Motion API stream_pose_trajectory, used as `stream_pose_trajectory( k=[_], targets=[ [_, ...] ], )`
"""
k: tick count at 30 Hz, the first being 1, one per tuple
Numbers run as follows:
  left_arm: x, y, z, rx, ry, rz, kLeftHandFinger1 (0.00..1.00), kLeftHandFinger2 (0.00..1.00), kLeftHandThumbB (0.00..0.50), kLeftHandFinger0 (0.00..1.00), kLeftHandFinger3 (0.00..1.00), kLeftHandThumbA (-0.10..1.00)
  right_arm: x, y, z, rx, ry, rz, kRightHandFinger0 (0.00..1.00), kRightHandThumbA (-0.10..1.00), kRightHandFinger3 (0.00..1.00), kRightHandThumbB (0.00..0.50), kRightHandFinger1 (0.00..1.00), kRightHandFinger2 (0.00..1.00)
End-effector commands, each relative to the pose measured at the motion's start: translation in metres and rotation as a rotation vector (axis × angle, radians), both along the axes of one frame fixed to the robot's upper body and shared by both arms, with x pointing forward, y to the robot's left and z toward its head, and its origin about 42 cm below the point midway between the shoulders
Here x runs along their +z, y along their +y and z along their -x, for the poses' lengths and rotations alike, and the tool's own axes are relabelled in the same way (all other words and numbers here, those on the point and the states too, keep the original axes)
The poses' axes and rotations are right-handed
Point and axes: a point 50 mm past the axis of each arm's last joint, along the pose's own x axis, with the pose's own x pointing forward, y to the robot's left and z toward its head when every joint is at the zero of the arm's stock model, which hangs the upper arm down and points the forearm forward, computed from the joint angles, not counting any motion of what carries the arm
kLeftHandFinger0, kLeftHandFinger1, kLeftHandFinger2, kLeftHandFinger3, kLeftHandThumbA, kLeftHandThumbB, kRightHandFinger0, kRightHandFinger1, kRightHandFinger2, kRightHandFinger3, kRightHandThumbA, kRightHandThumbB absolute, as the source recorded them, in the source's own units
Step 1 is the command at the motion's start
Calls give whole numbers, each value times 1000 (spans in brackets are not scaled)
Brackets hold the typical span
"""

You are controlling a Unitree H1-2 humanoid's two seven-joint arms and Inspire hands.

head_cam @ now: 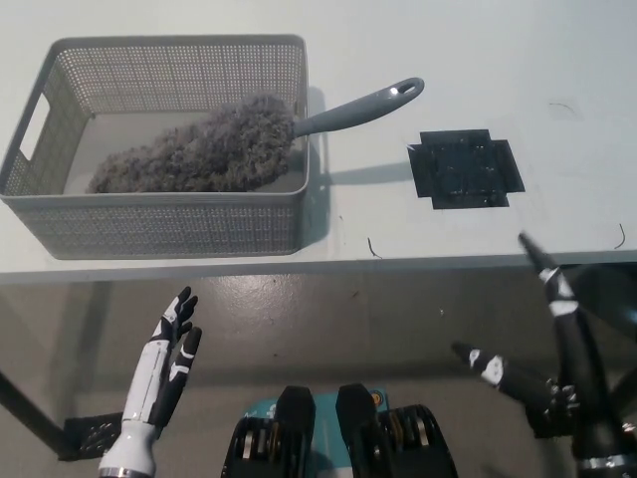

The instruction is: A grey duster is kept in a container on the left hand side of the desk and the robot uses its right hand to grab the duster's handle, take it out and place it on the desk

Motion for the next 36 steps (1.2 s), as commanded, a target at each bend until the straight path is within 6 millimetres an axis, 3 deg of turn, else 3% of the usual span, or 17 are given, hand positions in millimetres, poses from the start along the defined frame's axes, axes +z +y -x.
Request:
stream_pose_trajectory(
  k=[1,4,6,16,23,36],
  targets=[
    [17,-2,-9,-13,-134,-8,1000,1000,9,1000,1000,958,157,8,19,-143,-452,309,1000,992,1000,370,1000,1000],
    [16,-3,-8,-17,-133,-17,1000,1000,4,1000,1000,960,184,20,15,-142,-467,387,1000,993,1000,407,1000,1000],
    [16,-3,-9,-14,-130,-18,1000,1000,11,1000,1000,968,199,30,3,-144,-494,464,1000,939,1000,404,1000,1000],
    [19,-3,-11,-24,-136,-22,1000,1000,24,1000,1000,989,242,78,-54,-183,-449,701,1000,923,1000,433,1000,1000],
    [21,-5,-12,-28,-138,-17,1000,1000,5,1000,1000,972,253,104,-92,-180,-399,772,1000,948,1000,448,1000,1000],
    [22,-3,-12,-37,-154,-49,1000,1000,3,1000,1000,1000,244,135,-145,-194,-195,912,1000,961,1000,471,1000,1000]
  ],
)
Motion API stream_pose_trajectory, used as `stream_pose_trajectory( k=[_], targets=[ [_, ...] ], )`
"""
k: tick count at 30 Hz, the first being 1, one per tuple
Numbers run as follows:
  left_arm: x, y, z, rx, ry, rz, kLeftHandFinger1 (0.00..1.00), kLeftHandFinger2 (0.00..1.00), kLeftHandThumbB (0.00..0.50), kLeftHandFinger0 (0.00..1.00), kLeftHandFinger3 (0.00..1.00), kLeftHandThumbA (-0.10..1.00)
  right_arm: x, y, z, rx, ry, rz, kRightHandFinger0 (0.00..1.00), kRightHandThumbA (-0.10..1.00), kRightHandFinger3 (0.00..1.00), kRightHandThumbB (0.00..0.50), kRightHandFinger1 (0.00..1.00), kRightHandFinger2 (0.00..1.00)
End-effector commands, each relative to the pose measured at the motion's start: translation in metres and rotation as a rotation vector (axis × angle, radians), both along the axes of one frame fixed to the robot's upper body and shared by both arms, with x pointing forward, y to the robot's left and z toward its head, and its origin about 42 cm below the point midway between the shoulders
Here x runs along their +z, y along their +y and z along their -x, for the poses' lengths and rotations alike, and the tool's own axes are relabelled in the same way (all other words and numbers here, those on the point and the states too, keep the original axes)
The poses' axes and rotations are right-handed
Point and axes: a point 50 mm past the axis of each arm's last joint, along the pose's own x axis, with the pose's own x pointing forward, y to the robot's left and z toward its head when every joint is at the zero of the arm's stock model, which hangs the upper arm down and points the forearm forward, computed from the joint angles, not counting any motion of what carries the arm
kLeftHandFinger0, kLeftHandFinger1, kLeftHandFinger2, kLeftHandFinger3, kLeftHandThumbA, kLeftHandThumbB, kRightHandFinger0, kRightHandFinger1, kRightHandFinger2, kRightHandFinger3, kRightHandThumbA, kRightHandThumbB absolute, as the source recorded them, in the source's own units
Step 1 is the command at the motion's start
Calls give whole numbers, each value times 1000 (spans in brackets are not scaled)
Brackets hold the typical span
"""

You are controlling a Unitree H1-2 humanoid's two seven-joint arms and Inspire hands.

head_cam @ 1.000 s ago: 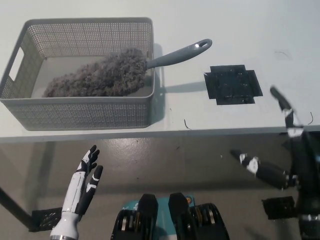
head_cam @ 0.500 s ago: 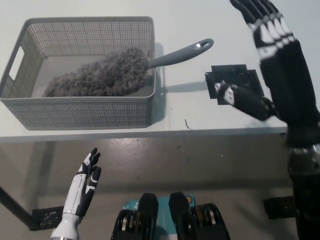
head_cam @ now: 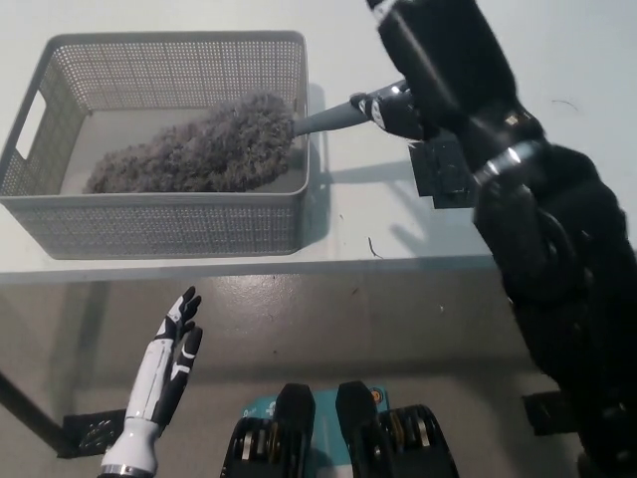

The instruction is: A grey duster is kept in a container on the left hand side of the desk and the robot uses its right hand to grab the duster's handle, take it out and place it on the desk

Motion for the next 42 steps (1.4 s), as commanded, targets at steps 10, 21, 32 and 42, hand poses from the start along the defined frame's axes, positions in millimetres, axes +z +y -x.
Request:
stream_pose_trajectory(
  k=[10,21,32,42],
  targets=[
    [18,-2,-5,-21,-94,-10,1000,1000,35,1000,1000,1000,2,25,-29,-151,150,112,1000,987,1000,500,1000,1000],
    [16,0,-5,-40,-97,-19,1000,1000,8,1000,1000,995,-19,28,-37,-167,282,121,1000,996,1000,500,1000,1000],
    [15,-3,-2,-46,-83,-35,1000,1000,11,1000,1000,990,-11,39,-57,-197,283,128,1000,1000,1000,500,1000,1000],
    [18,-4,-5,-43,-100,-37,1000,1000,0,1000,1000,979,6,54,-84,-215,314,145,1000,1000,1000,500,1000,1000]
  ],
)
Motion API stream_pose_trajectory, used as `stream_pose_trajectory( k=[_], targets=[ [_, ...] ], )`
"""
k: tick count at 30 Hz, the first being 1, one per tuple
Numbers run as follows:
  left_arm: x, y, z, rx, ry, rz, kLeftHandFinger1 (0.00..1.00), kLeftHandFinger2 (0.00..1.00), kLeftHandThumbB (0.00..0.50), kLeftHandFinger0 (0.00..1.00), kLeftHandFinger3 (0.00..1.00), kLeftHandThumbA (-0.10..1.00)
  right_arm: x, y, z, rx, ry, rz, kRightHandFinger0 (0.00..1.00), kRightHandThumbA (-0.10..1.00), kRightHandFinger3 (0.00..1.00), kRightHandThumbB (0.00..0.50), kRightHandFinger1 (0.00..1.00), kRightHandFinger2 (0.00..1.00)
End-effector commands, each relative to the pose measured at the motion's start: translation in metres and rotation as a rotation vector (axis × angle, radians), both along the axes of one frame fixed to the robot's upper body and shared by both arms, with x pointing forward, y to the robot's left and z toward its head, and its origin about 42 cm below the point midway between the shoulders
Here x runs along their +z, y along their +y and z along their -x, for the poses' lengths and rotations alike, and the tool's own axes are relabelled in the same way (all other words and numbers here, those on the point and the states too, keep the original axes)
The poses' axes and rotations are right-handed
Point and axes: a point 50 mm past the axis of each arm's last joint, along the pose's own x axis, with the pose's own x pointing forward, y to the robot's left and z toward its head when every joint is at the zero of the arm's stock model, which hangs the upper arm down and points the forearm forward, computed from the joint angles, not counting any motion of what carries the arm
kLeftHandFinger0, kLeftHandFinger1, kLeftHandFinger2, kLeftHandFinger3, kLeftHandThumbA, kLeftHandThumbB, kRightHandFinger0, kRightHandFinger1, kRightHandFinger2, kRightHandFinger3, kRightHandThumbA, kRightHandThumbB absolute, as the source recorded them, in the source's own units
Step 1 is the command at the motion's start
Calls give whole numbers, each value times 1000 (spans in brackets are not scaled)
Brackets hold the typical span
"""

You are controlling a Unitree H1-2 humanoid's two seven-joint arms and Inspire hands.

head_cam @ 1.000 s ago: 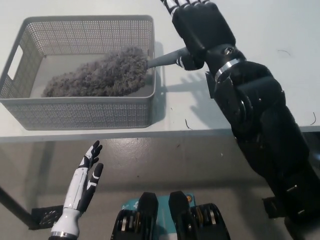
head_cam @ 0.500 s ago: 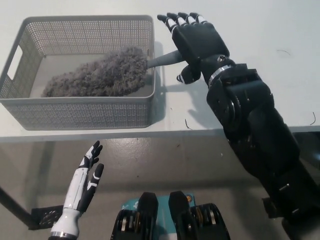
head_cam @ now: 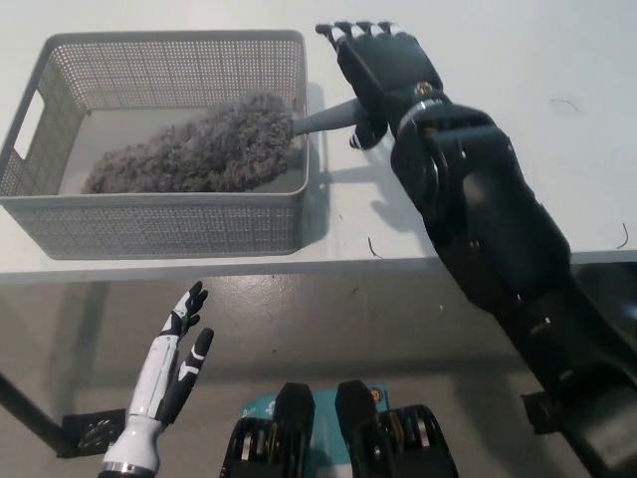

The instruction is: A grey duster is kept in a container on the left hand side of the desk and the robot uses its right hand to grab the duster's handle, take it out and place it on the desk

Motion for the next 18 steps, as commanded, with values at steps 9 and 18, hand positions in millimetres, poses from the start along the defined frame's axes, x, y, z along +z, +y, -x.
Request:
stream_pose_trajectory(
  k=[9,18],
  targets=[
    [20,-3,-9,-38,-89,-20,1000,1000,0,1000,1000,992,44,16,-27,-7,-68,-24,1000,975,1000,500,1000,1000],
    [23,-4,-14,-49,-104,-30,1000,1000,0,1000,1000,957,24,10,-40,-38,42,-44,1000,931,1000,500,1000,1000]
  ],
)
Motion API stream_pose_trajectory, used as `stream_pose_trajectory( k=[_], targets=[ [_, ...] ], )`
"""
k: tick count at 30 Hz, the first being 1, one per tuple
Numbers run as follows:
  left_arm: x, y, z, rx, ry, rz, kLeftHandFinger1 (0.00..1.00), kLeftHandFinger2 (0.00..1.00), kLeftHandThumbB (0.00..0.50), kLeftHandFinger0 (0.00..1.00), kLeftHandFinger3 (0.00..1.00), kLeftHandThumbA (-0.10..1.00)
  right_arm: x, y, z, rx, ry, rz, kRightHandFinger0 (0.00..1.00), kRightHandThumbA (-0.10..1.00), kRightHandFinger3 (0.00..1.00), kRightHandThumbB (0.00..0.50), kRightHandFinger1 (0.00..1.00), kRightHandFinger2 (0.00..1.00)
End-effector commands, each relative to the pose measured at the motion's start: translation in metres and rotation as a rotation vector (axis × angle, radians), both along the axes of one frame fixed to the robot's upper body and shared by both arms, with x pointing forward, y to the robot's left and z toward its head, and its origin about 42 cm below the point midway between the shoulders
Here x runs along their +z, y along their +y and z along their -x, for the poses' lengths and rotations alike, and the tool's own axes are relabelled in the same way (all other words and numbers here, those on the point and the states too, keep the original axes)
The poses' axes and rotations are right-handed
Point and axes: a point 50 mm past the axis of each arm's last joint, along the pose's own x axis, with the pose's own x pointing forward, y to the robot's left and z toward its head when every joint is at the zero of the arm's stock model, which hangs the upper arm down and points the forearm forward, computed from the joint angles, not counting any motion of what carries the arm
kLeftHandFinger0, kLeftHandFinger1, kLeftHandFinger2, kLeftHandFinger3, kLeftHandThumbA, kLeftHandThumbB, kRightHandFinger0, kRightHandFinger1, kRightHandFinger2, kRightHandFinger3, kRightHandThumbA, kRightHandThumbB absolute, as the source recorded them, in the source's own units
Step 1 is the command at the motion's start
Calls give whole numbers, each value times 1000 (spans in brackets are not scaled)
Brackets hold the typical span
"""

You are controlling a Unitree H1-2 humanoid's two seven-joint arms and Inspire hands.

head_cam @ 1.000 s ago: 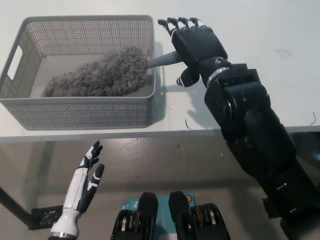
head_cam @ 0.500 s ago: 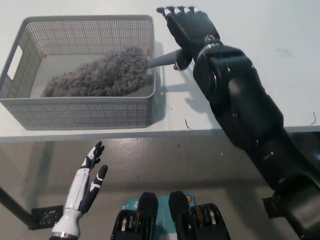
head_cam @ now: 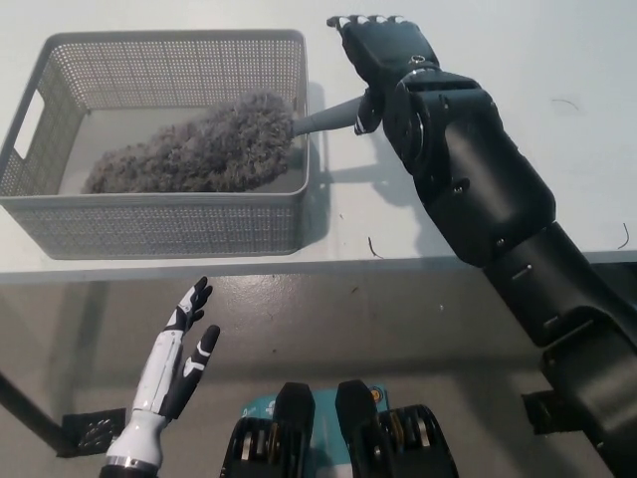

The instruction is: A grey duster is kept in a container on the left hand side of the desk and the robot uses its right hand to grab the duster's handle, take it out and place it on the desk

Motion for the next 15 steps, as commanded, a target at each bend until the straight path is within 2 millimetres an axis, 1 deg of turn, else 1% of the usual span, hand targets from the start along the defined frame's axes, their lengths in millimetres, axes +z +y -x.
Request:
stream_pose_trajectory(
  k=[1,5,8,11,12,13,14,15],
  targets=[
    [19,0,-9,-34,-91,-19,1000,1000,0,1000,1000,957,32,12,-2,24,-62,-56,1000,930,1000,500,1000,1000],
    [20,-1,-11,-42,-90,-29,1000,1000,0,1000,1000,969,25,9,-5,19,-42,-56,1000,930,1000,500,1000,1000],
    [21,0,-11,-43,-81,-30,1000,1000,0,1000,1000,970,20,13,-6,17,-25,-72,1000,914,1000,500,1000,1000],
    [21,0,-10,-45,-80,-32,1000,1000,0,1000,1000,972,18,27,-8,39,-44,-76,1000,897,1000,500,1000,1000],
    [22,0,-11,-46,-81,-34,1000,1000,0,1000,1000,973,18,28,-9,40,-49,-78,1000,896,1000,500,1000,1000],
    [22,0,-13,-47,-83,-42,1000,1000,0,1000,1000,985,17,34,-10,50,-66,-90,1000,898,1000,500,1000,1000],
    [21,-1,-13,-47,-81,-40,1000,1000,0,1000,1000,991,16,49,-9,72,-73,-108,1000,938,1000,500,1000,1000],
    [20,-2,-12,-47,-79,-40,1000,1000,0,1000,1000,992,15,54,-8,79,-72,-114,1000,942,1000,500,1000,1000]
  ],
)
